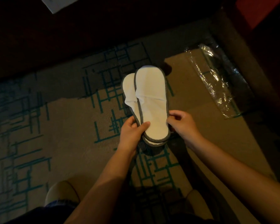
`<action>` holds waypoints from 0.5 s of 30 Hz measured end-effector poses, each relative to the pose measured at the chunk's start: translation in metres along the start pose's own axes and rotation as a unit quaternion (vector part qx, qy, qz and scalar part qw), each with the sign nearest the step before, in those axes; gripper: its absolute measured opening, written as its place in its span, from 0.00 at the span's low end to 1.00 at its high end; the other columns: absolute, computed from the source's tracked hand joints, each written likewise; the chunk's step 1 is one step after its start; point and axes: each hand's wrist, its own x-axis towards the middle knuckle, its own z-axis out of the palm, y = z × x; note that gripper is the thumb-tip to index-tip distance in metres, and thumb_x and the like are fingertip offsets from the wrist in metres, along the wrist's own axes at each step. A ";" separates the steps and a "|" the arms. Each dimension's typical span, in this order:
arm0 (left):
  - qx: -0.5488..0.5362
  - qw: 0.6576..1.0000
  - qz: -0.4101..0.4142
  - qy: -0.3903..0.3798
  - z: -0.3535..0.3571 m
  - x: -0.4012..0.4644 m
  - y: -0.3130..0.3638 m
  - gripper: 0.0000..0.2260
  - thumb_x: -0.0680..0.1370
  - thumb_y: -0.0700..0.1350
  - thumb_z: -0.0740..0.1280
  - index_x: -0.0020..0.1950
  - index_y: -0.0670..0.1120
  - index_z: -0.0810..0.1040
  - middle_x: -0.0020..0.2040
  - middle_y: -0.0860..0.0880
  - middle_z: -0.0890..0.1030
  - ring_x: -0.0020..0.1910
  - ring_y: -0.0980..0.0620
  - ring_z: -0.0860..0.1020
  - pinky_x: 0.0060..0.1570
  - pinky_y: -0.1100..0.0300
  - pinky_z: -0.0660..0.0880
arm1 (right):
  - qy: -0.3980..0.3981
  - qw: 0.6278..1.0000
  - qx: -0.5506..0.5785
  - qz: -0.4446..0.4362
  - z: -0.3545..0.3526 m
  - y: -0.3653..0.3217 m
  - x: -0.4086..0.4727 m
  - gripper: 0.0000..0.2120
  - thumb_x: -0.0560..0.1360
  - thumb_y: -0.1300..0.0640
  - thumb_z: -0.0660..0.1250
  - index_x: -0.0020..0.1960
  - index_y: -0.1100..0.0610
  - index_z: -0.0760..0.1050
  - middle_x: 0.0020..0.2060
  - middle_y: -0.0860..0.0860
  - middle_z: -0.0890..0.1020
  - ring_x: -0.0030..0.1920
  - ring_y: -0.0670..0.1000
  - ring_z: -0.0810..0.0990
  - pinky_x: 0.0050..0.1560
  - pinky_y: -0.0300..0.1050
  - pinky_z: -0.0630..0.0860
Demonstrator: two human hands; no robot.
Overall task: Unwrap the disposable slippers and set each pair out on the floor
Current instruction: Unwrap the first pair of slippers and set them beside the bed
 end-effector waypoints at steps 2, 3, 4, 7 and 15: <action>0.000 1.000 -0.007 0.005 -0.003 0.001 0.001 0.15 0.72 0.37 0.69 0.57 0.47 0.75 0.51 0.46 0.83 0.46 0.53 0.82 0.44 0.60 0.79 | -0.010 1.000 -0.026 -0.004 -0.001 0.001 -0.001 0.21 0.72 0.64 0.68 0.65 0.58 0.72 0.54 0.55 0.79 0.45 0.46 0.77 0.42 0.30 0.76; 0.011 1.000 -0.008 0.001 -0.006 0.002 0.002 0.16 0.72 0.36 0.69 0.58 0.47 0.74 0.52 0.46 0.82 0.45 0.54 0.81 0.44 0.61 0.78 | 0.007 0.997 -0.067 -0.023 -0.003 0.002 -0.002 0.26 0.71 0.62 0.69 0.68 0.56 0.69 0.60 0.57 0.75 0.52 0.49 0.76 0.50 0.35 0.75; 0.032 0.999 -0.010 -0.010 -0.008 0.002 0.004 0.18 0.72 0.36 0.69 0.60 0.47 0.74 0.53 0.45 0.82 0.45 0.55 0.81 0.44 0.61 0.78 | 0.044 0.988 -0.133 -0.067 -0.007 0.001 -0.003 0.31 0.70 0.59 0.71 0.70 0.53 0.64 0.65 0.57 0.69 0.60 0.53 0.72 0.58 0.42 0.71; 0.147 0.986 -0.001 -0.073 -0.020 0.005 0.016 0.24 0.71 0.35 0.70 0.66 0.44 0.71 0.56 0.46 0.80 0.48 0.53 0.79 0.51 0.56 0.77 | 0.123 0.866 -0.374 -0.307 -0.019 -0.013 -0.008 0.38 0.67 0.55 0.72 0.73 0.49 0.59 0.71 0.57 0.62 0.71 0.58 0.58 0.67 0.59 0.62; 0.414 0.840 0.103 -0.335 -0.032 0.018 0.061 0.18 0.70 0.40 0.72 0.58 0.52 0.79 0.54 0.54 0.82 0.51 0.63 0.79 0.53 0.68 0.75 | -0.115 0.626 -0.659 -0.401 -0.007 -0.051 0.004 0.29 0.65 0.48 0.71 0.65 0.46 0.68 0.68 0.49 0.70 0.73 0.53 0.59 0.71 0.65 0.45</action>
